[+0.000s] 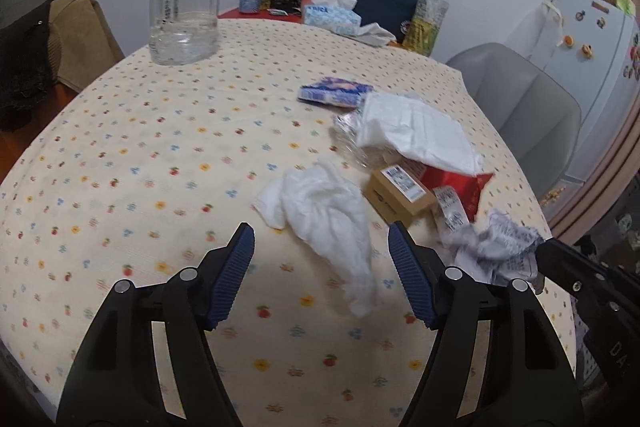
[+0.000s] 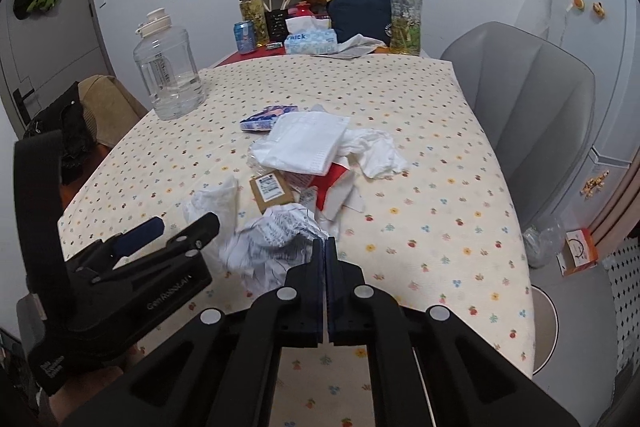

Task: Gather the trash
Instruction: 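Reach the right tool to the crumpled receipts and close on them, then grasp the white tissue with the left tool while the right carries receipts to the bin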

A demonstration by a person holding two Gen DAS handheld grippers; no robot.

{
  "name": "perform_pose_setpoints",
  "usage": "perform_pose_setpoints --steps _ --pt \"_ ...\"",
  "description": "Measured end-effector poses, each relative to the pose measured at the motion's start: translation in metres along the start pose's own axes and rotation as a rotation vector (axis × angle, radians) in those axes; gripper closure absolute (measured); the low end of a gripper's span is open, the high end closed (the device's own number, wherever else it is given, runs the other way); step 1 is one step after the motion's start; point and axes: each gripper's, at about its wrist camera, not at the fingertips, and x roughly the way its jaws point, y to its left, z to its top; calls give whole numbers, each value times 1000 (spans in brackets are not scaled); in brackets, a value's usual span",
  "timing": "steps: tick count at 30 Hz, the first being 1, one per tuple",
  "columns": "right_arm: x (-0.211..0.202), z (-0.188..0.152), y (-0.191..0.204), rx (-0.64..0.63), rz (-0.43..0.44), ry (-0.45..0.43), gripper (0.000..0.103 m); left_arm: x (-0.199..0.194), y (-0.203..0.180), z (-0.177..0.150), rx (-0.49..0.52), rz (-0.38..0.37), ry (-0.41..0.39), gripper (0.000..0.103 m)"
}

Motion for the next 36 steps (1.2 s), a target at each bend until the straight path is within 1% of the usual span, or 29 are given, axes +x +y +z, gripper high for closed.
perform_pose_setpoints --steps 1,3,4,10,19,27,36 --pt "-1 0 -2 3 -2 -1 101 3 -2 -1 4 0 16 50" --pt "-4 -2 -5 10 -3 -7 101 10 -3 -2 -2 -13 58 93" --pt "-5 -2 -6 11 -4 -11 101 10 -3 -3 -6 -15 64 98" --pt "-20 0 -11 19 -13 -50 101 -14 -11 6 23 6 -8 99" --pt "-49 0 -24 23 -72 -120 101 -43 -37 11 77 -10 -76 99" --pt "-69 -1 -58 73 -143 -153 101 -59 -75 17 142 -38 -126 99" --pt "-84 -6 -101 133 -227 -176 101 -57 -124 20 213 -76 -135 99"
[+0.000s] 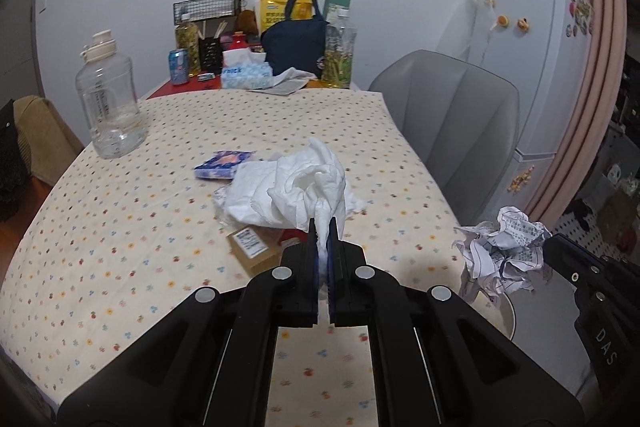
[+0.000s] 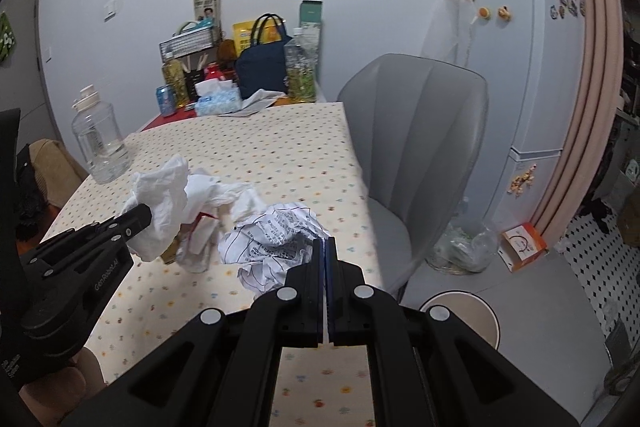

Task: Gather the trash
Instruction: 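Grasp the white tissue with the left tool while the right carries receipts to the bin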

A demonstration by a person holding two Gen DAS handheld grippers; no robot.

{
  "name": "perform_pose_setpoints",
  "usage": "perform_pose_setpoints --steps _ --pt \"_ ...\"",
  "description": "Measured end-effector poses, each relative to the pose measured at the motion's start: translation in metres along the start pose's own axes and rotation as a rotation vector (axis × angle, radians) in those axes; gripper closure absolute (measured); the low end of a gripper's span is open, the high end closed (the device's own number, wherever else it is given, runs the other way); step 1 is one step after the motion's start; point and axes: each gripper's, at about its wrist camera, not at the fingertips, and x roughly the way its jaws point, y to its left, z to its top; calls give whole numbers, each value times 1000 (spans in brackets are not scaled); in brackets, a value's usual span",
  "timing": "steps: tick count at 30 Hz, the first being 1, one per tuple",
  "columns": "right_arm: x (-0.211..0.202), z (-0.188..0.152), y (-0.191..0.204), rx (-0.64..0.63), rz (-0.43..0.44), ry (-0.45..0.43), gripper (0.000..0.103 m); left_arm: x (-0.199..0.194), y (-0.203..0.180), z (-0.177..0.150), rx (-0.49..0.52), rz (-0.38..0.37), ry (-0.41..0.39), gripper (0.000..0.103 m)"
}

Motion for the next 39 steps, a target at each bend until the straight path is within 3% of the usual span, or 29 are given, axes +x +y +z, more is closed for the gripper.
perform_pose_setpoints --steps 15,39 --pt "10 -3 -100 134 -140 12 101 36 -103 8 134 -110 49 99" --pt "57 -38 -248 351 -274 109 101 111 -259 -11 350 -244 201 99"
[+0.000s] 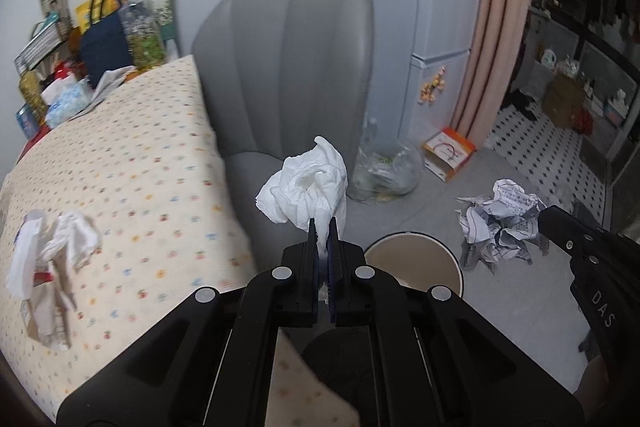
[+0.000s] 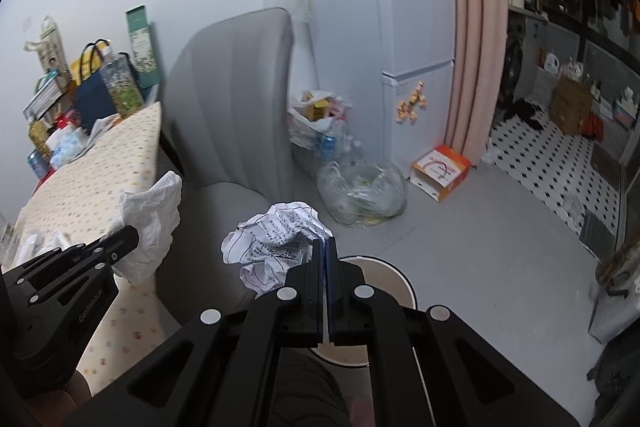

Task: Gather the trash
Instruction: 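Grasp the white tissue with the left tool while the right carries receipts to the bin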

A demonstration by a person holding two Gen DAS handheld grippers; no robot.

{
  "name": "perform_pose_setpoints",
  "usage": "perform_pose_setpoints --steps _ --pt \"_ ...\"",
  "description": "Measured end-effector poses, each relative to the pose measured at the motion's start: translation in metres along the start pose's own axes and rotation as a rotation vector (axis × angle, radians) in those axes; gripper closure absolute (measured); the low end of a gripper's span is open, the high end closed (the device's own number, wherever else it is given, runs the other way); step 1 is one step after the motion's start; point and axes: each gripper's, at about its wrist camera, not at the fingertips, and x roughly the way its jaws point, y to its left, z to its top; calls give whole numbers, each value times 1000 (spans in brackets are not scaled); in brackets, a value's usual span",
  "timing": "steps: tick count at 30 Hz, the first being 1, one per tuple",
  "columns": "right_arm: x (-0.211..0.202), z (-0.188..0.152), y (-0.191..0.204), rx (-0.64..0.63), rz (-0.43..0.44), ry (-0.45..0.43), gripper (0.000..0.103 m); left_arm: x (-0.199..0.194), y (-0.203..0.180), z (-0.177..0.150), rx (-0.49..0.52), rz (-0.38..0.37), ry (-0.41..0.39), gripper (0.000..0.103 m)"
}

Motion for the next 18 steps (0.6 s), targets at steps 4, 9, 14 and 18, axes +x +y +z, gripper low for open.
perform_pose_setpoints --steps 4,9,14,18 --pt "20 2 -17 26 -14 23 101 20 -16 7 26 -16 31 99" --pt "45 3 -36 58 -27 51 100 41 -34 13 54 -29 61 99" --pt "77 1 -49 87 -16 92 97 58 -41 15 69 -28 90 99" --pt "93 -1 -59 130 -23 112 49 68 -44 15 76 -24 111 99"
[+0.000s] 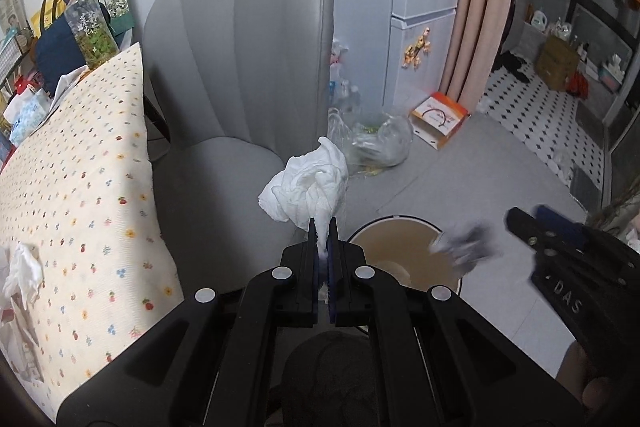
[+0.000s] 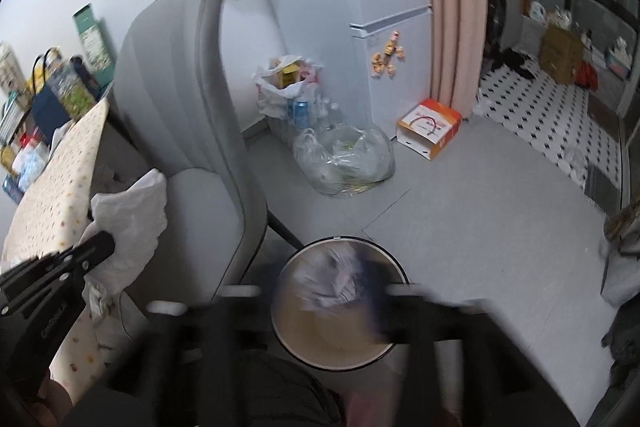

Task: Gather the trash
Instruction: 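Grasp the white tissue with the left tool while the right carries receipts to the bin, then open both tools over the white bin to drop tissue and receipts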

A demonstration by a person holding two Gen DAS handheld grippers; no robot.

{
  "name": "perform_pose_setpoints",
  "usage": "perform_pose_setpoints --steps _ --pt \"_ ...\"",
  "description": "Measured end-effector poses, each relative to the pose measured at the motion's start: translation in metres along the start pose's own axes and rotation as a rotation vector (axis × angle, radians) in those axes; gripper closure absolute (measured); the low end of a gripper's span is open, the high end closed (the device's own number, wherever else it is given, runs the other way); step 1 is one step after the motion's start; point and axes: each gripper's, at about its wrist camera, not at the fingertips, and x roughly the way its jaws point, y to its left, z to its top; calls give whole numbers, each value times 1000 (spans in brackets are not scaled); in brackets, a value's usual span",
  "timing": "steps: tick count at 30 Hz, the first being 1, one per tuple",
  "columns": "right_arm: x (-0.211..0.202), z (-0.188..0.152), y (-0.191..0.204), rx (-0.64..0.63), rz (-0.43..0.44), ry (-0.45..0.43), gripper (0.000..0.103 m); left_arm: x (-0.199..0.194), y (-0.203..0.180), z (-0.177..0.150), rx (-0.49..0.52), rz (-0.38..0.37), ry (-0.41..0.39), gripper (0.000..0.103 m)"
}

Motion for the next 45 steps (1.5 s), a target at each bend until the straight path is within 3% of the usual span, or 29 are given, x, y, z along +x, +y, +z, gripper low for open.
perform_pose_setpoints --steps 10,13,17,19,21,25,30,40,45 --pt "-10 -9 -39 50 -69 8 50 12 -33 0 58 -47 22 99" --pt "-20 -10 -54 70 -95 -4 42 15 -47 0 79 -81 35 99" --pt "-32 -10 -76 105 -140 -22 41 16 -68 3 101 -132 34 99" --pt "-37 -10 -83 117 -155 -30 38 15 -77 4 117 -145 35 90" --pt "-44 -10 -89 122 -170 -46 33 13 -80 5 117 -140 21 41" --pt "-49 -10 -91 125 -185 -62 25 4 -75 7 105 -122 -7 35" --pt "-52 -10 -83 110 -166 -68 22 -13 -59 9 81 -65 -55 10" --pt "-71 -8 -43 48 -100 -122 9 -52 -3 3 -27 2 -129 6" --pt "-88 -11 -11 1 -54 -158 8 -77 27 -6 -90 38 -175 6"
